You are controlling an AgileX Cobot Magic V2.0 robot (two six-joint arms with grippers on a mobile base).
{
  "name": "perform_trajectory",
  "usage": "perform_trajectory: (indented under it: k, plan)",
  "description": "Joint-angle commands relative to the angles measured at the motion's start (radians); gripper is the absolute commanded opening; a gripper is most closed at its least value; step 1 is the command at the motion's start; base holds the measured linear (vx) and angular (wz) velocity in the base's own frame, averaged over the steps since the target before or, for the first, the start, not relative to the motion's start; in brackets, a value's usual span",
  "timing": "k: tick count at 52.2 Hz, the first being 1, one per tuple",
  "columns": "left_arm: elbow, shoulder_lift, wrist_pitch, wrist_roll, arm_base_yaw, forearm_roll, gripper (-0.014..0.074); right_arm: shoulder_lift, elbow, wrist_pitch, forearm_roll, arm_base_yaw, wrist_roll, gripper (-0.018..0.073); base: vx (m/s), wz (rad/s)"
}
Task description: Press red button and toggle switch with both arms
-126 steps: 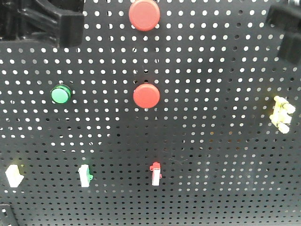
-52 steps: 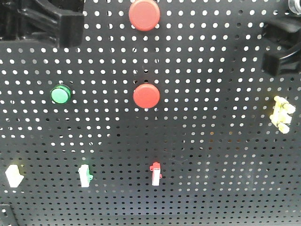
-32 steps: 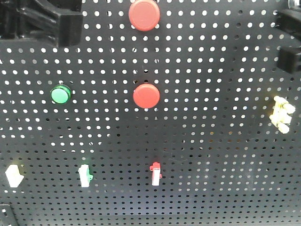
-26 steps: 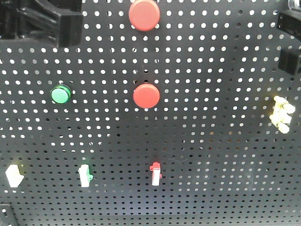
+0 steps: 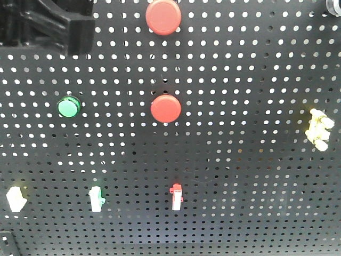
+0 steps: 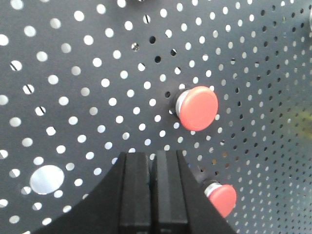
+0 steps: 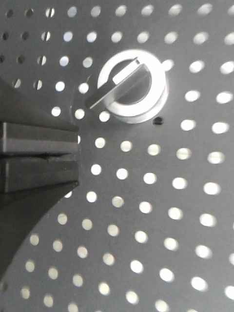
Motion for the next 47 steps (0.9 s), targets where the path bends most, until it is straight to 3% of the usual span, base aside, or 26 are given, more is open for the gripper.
perform_trajectory:
  k: [1, 12, 21, 37, 47]
  plan:
    - [-0.031, -0.02, -0.064, -0.009, -0.005, 0.037, 0.0001, -0.032, -0.034, -0.068, -0.013, -0.007, -0.002, 0.0, 0.0, 0.0]
    - [-0.031, -0.02, -0.062, -0.014, -0.005, 0.036, 0.0001, -0.081, -0.034, 0.05, -0.017, -0.007, -0.003, 0.0, 0.0, 0.0]
    - [-0.031, -0.02, -0.001, -0.104, -0.005, 0.051, 0.0001, -0.137, -0.034, 0.136, -0.016, -0.007, -0.003, 0.0, 0.0, 0.0]
    - [-0.005, -0.055, 0.324, -0.202, -0.004, 0.33, 0.0001, -0.264, -0.033, 0.297, -0.005, -0.007, -0.003, 0.0, 0.0, 0.0]
    - [0.207, -0.209, 0.33, -0.254, -0.004, 0.341, 0.0001, -0.328, -0.033, 0.353, -0.001, -0.007, -0.003, 0.0, 0.0, 0.0]
